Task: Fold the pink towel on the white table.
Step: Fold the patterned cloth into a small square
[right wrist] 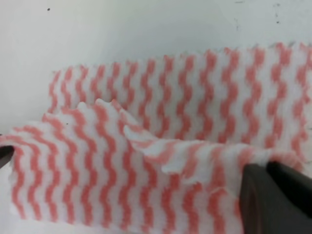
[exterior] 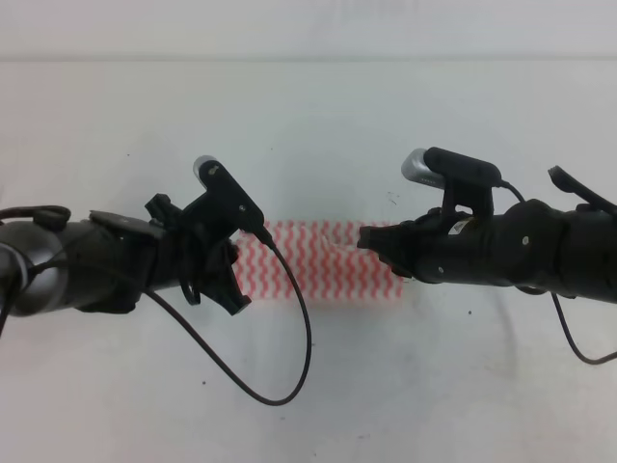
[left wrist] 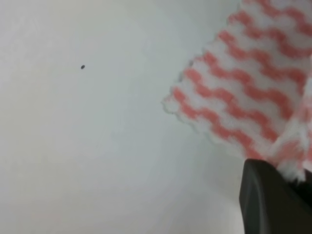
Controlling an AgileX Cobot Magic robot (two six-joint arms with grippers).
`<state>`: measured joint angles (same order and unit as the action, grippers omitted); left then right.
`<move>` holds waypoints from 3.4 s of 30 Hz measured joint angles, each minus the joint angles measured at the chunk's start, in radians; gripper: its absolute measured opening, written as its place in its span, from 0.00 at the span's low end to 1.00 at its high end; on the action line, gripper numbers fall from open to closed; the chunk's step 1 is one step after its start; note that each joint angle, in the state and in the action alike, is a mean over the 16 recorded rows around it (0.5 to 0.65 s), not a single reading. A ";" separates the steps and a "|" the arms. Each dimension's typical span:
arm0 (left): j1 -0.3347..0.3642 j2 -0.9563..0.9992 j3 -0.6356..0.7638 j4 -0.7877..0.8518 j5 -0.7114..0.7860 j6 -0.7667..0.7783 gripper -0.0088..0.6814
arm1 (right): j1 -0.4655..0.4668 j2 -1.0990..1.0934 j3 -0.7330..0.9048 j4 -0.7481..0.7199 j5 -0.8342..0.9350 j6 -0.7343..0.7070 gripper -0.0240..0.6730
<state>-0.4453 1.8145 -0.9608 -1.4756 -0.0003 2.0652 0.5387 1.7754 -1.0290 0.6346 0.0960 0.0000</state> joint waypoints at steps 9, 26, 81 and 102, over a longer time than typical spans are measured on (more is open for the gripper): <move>0.000 0.000 0.000 0.000 -0.003 0.003 0.01 | 0.000 0.001 0.000 0.000 0.004 0.000 0.01; 0.000 0.024 0.000 0.000 -0.006 0.004 0.01 | 0.000 0.014 0.000 0.000 0.016 -0.005 0.01; 0.001 0.052 -0.052 0.000 -0.058 -0.010 0.01 | -0.039 0.070 -0.101 -0.035 0.072 -0.008 0.01; 0.002 0.076 -0.052 0.001 -0.054 -0.010 0.01 | -0.039 0.071 -0.101 -0.044 0.064 -0.009 0.01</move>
<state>-0.4435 1.8903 -1.0123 -1.4747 -0.0547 2.0549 0.4999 1.8461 -1.1298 0.5909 0.1602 -0.0093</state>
